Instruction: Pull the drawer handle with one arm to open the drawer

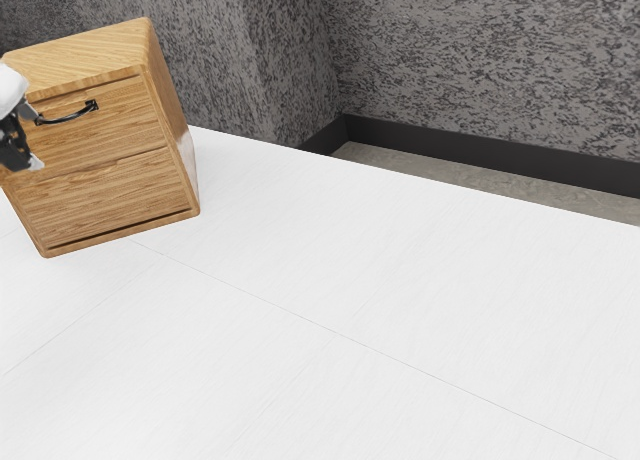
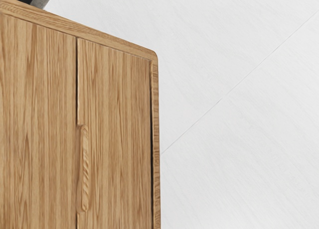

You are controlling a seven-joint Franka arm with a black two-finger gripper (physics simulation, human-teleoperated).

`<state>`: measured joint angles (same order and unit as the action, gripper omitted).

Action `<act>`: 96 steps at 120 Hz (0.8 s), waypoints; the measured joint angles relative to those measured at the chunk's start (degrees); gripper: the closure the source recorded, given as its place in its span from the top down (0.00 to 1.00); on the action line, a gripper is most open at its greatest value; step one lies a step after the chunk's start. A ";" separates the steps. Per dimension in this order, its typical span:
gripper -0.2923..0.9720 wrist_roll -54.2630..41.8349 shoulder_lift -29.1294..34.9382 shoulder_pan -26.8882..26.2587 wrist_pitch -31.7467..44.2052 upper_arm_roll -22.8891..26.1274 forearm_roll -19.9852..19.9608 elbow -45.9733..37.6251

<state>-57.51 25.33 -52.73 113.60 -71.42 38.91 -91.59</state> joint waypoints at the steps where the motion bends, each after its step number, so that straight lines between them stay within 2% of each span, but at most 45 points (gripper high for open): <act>1: 0.77 -0.15 0.01 -1.32 0.02 -1.20 0.05 0.58; 10: 0.77 -1.39 0.11 -10.93 0.16 -10.04 0.39 4.74; 27: 0.77 -3.59 0.36 -21.08 0.16 -19.03 0.63 11.12; 41: 0.77 -5.34 0.89 -32.33 -1.34 -28.22 0.63 18.99; 50: 0.77 -6.54 2.49 -41.96 -3.48 -36.74 0.21 25.91; 55: 0.77 -7.18 3.43 -45.01 -4.68 -39.39 0.03 28.02; 63: 0.77 -8.12 4.13 -46.47 -6.19 -41.13 -0.52 29.08; 96: 0.77 -11.04 3.90 -43.59 -9.26 -42.11 -3.44 27.37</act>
<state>-68.55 29.24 -96.32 104.34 -113.53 35.47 -64.22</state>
